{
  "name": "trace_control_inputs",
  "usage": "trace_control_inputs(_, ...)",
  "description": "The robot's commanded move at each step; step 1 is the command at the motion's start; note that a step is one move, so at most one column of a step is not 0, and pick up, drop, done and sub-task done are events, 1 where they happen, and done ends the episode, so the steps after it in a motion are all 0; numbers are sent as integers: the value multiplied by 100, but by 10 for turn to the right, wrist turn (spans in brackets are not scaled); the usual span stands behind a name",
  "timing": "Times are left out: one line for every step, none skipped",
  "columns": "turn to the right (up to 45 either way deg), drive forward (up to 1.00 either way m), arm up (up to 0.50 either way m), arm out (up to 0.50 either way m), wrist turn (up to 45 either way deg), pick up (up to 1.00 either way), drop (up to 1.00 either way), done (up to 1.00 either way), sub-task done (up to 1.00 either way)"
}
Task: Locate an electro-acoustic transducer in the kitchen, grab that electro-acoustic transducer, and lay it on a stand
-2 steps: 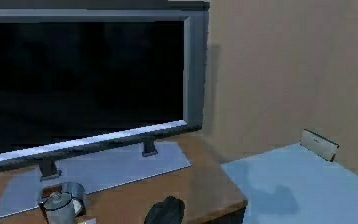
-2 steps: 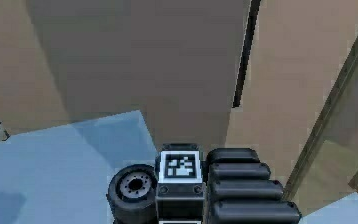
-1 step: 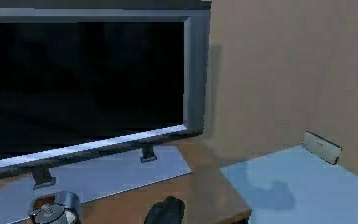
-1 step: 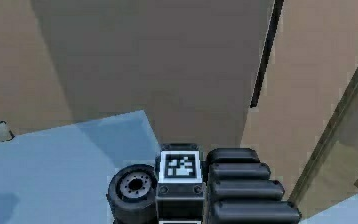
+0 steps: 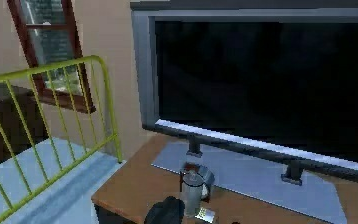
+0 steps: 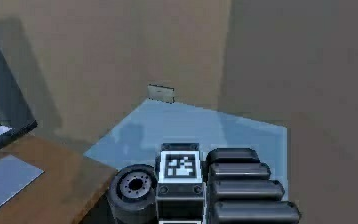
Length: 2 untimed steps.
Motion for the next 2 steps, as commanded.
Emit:
trace_control_inputs(-450,0,0,0,0,0,0,0,0)
trace_control_inputs(-420,0,0,0,0,0,0,0,0)
